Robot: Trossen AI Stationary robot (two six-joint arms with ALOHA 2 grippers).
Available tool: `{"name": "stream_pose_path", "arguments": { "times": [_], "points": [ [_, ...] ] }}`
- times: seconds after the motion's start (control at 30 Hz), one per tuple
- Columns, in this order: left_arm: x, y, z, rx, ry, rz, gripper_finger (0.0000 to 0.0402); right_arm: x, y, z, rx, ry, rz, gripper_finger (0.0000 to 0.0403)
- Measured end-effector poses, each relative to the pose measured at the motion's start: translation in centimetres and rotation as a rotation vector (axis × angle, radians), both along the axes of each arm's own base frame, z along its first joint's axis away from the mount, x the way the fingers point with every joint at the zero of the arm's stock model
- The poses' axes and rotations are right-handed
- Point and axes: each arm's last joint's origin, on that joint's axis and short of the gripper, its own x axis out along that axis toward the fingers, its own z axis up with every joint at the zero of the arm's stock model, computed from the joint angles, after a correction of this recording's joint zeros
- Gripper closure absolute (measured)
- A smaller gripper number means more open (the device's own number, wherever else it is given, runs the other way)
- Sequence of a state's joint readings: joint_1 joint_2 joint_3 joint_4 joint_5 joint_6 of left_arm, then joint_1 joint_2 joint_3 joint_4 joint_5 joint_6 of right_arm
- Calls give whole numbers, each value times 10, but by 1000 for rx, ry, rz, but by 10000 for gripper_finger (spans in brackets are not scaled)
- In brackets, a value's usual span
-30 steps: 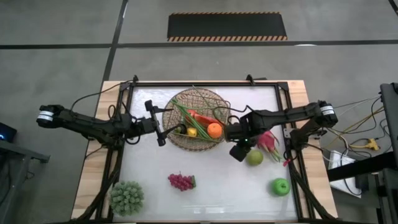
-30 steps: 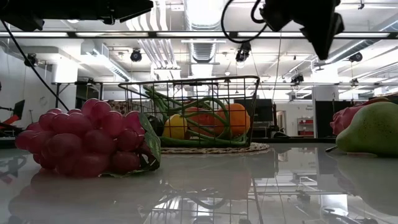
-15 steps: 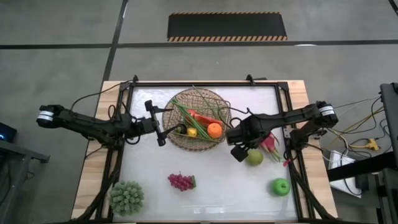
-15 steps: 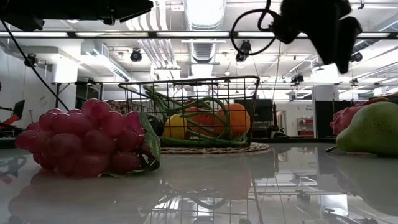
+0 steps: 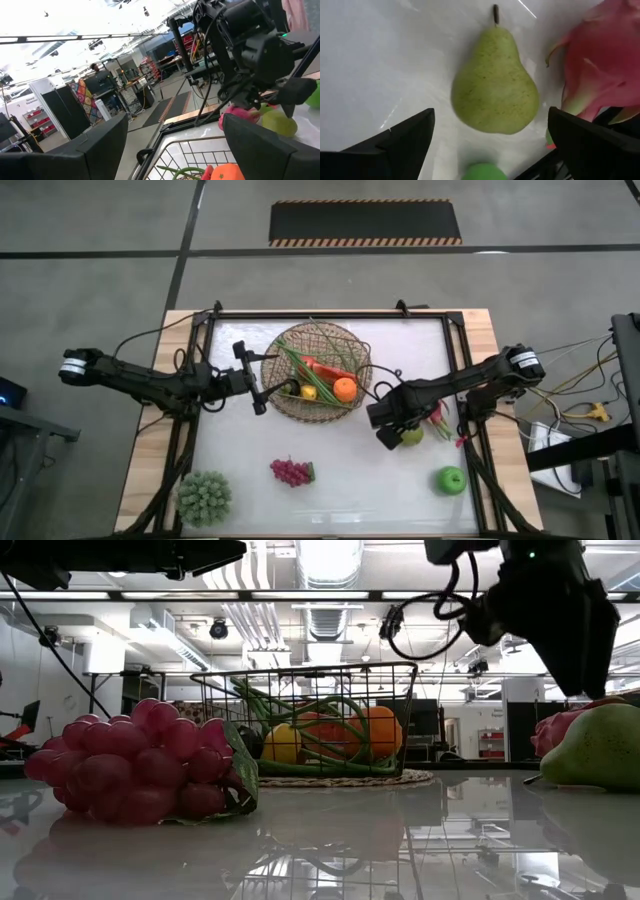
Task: Build produce basket
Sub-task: Put the pear into the wire basket
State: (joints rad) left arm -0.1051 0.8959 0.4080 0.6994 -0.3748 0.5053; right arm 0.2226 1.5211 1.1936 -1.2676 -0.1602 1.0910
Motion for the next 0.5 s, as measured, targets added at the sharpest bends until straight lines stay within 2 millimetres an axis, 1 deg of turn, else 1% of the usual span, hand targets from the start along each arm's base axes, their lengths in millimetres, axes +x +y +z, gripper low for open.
{"name": "stream_pose_path", "arguments": {
  "times": [0.2,0.5],
  "points": [
    [0,0,0,0,0,0,95,-6,-1,-14,-4,27,-11,33],
    [0,0,0,0,0,0,95,-8,-1,-33,22,2,-11,32]
  ]
}}
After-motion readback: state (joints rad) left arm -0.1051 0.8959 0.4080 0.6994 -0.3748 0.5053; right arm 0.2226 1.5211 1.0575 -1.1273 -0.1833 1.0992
